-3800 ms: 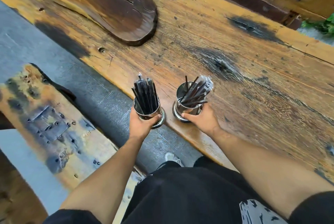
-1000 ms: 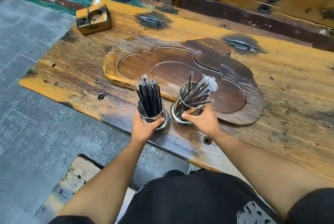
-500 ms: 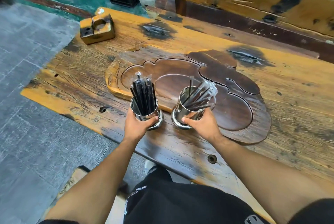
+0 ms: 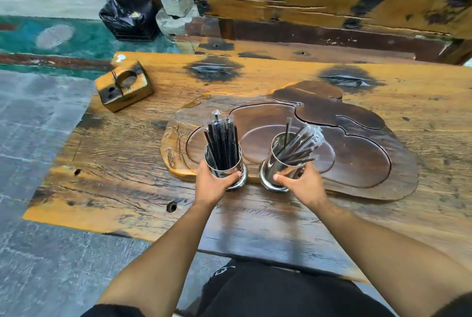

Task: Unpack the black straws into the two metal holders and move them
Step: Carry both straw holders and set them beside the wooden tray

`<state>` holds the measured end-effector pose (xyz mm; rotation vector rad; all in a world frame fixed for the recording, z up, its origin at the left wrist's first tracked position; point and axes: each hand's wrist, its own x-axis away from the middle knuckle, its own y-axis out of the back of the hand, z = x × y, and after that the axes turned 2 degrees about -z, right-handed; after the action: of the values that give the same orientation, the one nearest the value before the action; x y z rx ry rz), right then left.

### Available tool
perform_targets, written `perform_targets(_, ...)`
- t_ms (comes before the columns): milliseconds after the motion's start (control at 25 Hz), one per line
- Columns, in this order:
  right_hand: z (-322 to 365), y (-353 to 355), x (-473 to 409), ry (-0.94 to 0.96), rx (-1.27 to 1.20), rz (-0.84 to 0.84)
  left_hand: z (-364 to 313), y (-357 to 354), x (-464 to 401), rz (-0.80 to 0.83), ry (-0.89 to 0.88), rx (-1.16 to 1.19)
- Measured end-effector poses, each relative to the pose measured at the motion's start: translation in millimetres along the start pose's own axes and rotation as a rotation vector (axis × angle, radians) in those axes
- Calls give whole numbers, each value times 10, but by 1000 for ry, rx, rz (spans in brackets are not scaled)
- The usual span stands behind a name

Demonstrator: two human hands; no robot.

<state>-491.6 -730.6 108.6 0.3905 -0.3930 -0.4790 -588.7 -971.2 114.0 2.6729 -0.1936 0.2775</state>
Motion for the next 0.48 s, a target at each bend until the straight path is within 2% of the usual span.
perform_targets(240, -77, -12, -157, -80, 75, -28, -56, -44, -334, 65, 20, 7)
perform_targets(480, -310, 166, -574, -138, 91, -55, -168, -397, -625, 149, 47, -10)
